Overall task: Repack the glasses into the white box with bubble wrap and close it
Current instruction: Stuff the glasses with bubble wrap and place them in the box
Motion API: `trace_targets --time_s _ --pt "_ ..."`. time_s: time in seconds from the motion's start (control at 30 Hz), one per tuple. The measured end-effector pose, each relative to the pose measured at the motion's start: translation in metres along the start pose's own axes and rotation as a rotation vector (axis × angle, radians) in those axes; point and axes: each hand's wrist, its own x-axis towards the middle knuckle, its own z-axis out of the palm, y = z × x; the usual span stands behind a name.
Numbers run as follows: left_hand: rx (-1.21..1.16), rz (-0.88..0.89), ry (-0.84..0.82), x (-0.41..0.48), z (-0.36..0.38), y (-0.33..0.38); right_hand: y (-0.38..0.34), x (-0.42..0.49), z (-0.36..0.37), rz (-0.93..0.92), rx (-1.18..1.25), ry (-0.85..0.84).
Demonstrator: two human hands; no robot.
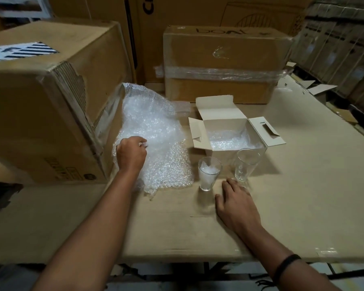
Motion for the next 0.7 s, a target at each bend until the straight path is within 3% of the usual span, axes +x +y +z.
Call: trace_targets --time_s 0.07,0.2,0.27,0.37,0.43,0.57,0.7 --pt "0.046 -0.033 -0.047 0.001 -0.006 0.001 0.0 0.0 0.0 0.002 0.005 0.007" --pt "0.31 -0.044 -0.348 0.003 -0.012 0.004 0.0 0.0 0.001 0.002 0.001 0.014" --pt "0.163 -0.08 -0.278 0.003 -0.01 -0.002 0.0 0.0 0.002 0.002 0.001 0.011" --pt "-0.269 -0.169 -0.05 -0.002 -0.013 0.004 0.0 0.0 0.001 -0.004 0.01 0.031" --pt "-0.409 -0.12 0.068 -0.012 -0.022 0.018 0.001 0.0 0.002 -0.018 0.009 0.058" --pt "-0.291 0.182 0.167 -0.06 -0.03 0.024 0.003 0.0 0.002 -0.015 0.031 0.066" --pt "-0.226 0.267 0.046 -0.136 -0.03 0.03 0.005 0.002 0.005 -0.023 0.071 0.057"
